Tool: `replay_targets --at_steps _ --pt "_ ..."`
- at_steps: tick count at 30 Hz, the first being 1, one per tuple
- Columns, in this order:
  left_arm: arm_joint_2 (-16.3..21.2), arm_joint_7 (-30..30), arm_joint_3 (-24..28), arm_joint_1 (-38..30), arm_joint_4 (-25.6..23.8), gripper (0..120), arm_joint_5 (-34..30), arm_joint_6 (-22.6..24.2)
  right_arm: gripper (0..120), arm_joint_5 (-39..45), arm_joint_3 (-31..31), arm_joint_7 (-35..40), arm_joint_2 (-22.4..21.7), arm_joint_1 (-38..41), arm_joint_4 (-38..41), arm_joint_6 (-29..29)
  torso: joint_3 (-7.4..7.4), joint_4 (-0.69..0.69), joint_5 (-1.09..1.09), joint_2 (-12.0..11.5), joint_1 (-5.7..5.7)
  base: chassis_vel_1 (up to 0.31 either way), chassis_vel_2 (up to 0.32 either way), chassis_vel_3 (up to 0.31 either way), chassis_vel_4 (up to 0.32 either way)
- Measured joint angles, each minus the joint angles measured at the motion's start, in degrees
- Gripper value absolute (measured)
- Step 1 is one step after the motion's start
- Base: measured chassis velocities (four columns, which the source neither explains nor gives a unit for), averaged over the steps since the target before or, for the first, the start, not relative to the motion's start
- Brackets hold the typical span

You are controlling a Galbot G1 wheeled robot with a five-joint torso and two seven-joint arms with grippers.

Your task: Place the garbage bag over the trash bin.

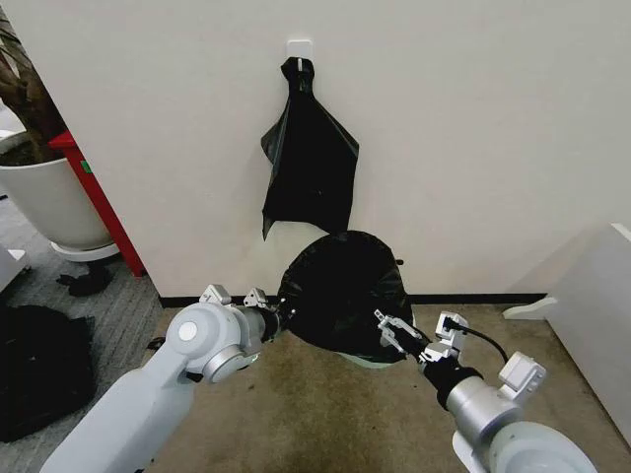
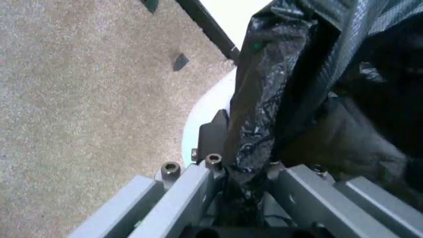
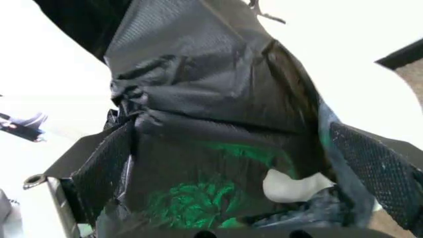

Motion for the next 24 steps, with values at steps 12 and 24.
replay_targets --at_steps 12,24 --pt "0.12 0.68 -0.2 -0.63 1.06 0 0.85 0.05 100 1.8 2.57 2.27 -1.79 -3.46 0.16 -0.57 0.0 0.0 0.01 0.0 0.0 0.0 0.0 0.0 0.0" --pt "0.25 4.0 0.4 1.42 1.11 0 5.02 1.21 100 6.43 3.11 -0.03 -2.29 0.3 0.05 0.13 0.0 0.01 0.01 0.0 0.0 0.0 0.0 0.0 0.0"
